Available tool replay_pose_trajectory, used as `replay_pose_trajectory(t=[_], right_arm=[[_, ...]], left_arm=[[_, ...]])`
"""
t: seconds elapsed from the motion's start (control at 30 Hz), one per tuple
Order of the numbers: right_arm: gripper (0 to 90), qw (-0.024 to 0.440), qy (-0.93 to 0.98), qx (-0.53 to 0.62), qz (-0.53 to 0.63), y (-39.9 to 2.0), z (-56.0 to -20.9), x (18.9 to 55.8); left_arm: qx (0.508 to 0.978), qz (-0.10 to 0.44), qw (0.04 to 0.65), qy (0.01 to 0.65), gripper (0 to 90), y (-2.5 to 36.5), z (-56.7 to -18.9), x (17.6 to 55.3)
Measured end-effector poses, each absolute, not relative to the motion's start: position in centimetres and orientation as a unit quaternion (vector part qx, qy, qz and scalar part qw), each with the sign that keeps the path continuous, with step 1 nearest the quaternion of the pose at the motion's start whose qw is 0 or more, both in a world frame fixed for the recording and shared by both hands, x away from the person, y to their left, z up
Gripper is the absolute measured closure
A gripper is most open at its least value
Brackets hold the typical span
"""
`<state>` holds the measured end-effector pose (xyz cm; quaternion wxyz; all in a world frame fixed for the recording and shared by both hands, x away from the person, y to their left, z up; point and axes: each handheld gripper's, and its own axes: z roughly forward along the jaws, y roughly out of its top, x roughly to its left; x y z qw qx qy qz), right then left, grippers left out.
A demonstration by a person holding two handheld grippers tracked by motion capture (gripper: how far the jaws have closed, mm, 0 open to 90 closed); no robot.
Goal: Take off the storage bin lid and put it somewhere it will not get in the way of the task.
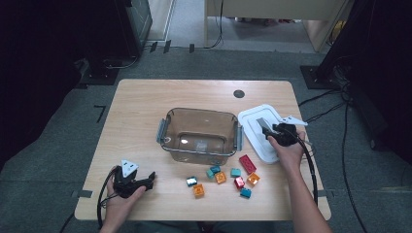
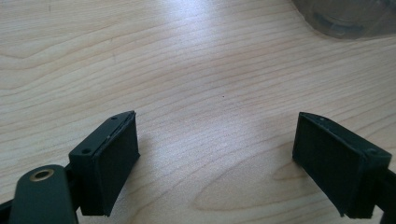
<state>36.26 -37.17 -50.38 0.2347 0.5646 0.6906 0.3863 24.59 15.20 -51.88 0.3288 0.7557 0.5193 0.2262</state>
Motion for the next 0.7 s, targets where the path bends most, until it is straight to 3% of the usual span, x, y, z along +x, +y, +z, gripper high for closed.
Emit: replay_pose_trajectory(t=[0.1,0.23,0.4,0.7], right_arm=[[47.0,0.230,0.695,0.558,0.391,-37.4,-50.3,34.8],[39.3,0.231,0.704,0.548,0.388,-37.8,-50.2,32.7],[42.4,0.218,0.723,0.528,0.387,-37.9,-50.1,30.0],[24.2,0.198,0.737,0.525,0.377,-36.1,-50.4,25.5]], left_arm=[[0.756,0.226,0.328,0.520,14.1,15.2,-51.9,24.6],[0.754,0.227,0.329,0.521,14.0,15.1,-51.9,24.7],[0.754,0.227,0.329,0.521,14.1,15.1,-51.9,24.7],[0.756,0.227,0.328,0.520,14.0,15.2,-51.9,24.6]])
